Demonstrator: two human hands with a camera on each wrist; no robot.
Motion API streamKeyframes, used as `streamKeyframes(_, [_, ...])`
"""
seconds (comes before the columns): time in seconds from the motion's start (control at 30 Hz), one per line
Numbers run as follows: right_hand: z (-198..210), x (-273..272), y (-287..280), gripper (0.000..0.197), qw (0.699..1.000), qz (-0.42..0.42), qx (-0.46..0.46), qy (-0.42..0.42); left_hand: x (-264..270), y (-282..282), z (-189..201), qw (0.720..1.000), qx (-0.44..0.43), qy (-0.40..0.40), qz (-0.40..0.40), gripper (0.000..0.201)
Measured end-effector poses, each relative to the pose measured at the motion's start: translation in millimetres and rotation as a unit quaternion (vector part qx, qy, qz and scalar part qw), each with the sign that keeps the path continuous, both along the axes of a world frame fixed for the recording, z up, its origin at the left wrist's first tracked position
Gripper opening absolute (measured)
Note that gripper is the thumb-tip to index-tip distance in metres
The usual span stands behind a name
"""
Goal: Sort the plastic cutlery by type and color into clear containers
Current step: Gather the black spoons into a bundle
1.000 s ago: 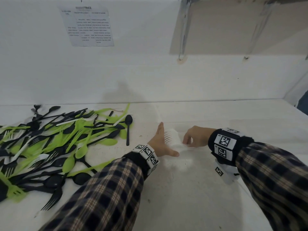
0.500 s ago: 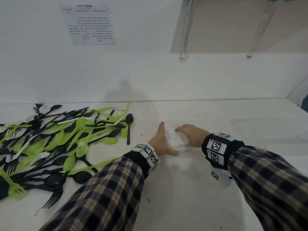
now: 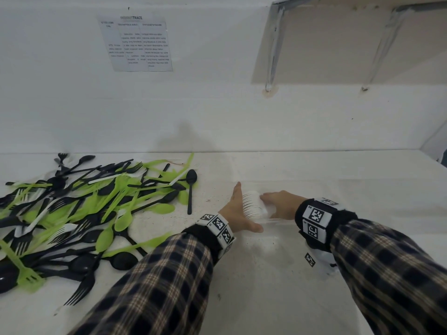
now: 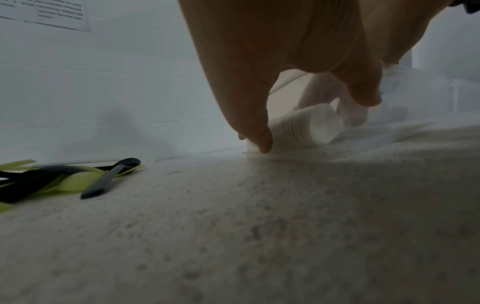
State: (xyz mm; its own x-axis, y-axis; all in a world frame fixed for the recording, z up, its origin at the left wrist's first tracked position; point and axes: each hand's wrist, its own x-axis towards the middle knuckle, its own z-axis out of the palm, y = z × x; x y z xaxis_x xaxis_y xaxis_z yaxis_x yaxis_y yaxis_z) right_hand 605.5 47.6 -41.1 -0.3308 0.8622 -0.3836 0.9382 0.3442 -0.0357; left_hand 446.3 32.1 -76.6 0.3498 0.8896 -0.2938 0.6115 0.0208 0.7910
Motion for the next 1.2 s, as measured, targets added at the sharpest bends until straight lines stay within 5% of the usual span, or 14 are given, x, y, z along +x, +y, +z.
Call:
streamKeyframes(0.53, [5, 1, -3, 0.064, 0.999, -0.013, -0.017, 0.036, 2, -4, 4, 1.000, -0.011, -0.010, -0.001, 0.133])
streamKeyframes(0.87, [8, 1, -5, 0.076, 0.994, -0.061, -0.040, 0.081, 3, -6, 15, 0.998, 0.003, 0.056, -0.005, 0.134])
streamKeyframes(1.07, [27, -12, 1, 0.057, 0.989, -0.069, 0.007, 0.132, -18, 2, 24, 0.992, 0.034, 0.111, -0.043, 0.133])
streamKeyframes(1.2, [37, -33, 10, 0.040, 0.976, -0.095, 0.067, 0.182, -56, 10, 37, 0.990, 0.053, 0.133, 0.007, 0.106])
